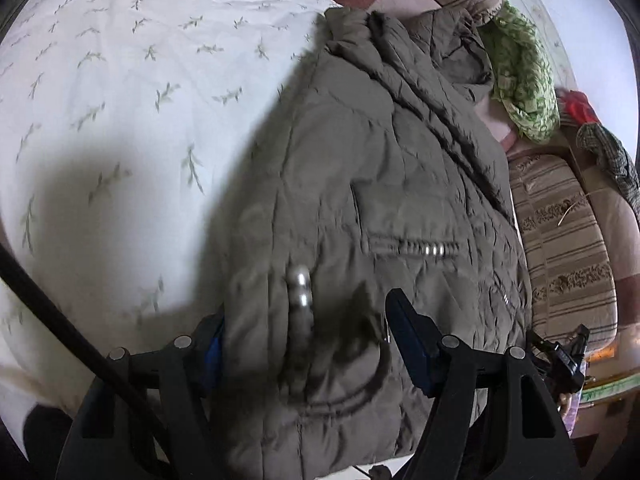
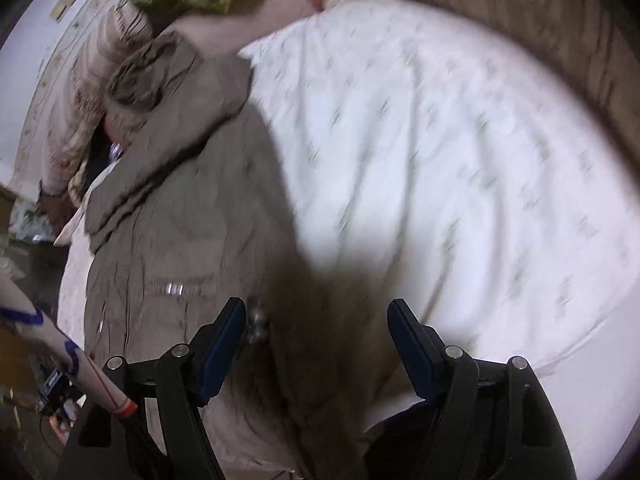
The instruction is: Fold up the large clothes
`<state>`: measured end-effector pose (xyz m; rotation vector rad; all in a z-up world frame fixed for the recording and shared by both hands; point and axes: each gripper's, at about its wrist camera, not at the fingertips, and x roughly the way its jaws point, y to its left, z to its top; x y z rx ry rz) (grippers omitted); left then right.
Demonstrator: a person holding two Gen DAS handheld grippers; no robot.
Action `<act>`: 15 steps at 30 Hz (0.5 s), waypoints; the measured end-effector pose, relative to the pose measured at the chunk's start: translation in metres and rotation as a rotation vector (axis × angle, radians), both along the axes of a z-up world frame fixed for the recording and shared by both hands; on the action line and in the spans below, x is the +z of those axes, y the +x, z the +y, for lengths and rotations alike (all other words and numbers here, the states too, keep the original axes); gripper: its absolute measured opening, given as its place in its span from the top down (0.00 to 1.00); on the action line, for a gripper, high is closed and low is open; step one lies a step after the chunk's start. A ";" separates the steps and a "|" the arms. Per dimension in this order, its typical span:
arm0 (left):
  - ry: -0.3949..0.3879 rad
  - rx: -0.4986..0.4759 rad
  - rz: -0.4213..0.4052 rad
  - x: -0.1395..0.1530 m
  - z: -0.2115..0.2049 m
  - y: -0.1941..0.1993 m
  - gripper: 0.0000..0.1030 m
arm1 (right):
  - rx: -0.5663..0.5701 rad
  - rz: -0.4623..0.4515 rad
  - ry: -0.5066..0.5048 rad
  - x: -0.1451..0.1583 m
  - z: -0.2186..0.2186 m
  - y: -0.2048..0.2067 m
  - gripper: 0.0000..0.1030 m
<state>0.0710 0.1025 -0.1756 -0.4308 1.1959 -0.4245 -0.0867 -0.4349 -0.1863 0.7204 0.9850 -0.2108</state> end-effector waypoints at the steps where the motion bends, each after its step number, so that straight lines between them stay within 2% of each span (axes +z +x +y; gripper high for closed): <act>1: 0.009 0.001 -0.004 0.001 -0.001 -0.002 0.33 | 0.020 -0.003 0.011 -0.006 0.004 -0.001 0.24; 2: 0.030 0.004 -0.011 0.002 -0.003 -0.007 0.37 | 0.044 -0.007 0.020 -0.011 0.011 0.001 0.24; 3: 0.054 0.012 -0.016 0.004 -0.006 -0.010 0.50 | 0.064 -0.008 0.028 -0.016 0.019 0.003 0.26; 4: 0.071 0.019 -0.017 0.004 -0.006 -0.012 0.57 | 0.082 -0.006 0.029 -0.019 0.027 0.005 0.38; 5: 0.093 0.035 -0.016 0.007 -0.007 -0.014 0.69 | 0.077 -0.002 -0.013 -0.020 0.033 0.005 0.47; 6: 0.104 0.049 -0.010 0.009 -0.007 -0.015 0.75 | 0.080 -0.007 -0.032 -0.021 0.036 0.004 0.51; 8: 0.103 0.055 -0.006 0.014 -0.005 -0.018 0.78 | 0.068 -0.032 0.004 -0.018 0.026 0.001 0.69; 10: 0.114 0.045 -0.009 0.018 -0.010 -0.024 0.79 | 0.047 -0.060 0.065 -0.016 0.012 -0.004 0.74; 13: 0.149 0.025 -0.014 0.018 -0.018 -0.030 0.79 | 0.035 -0.078 0.047 -0.011 0.006 -0.010 0.76; 15: 0.206 0.037 -0.021 0.014 -0.020 -0.030 0.72 | 0.028 -0.076 0.026 -0.012 0.005 -0.010 0.74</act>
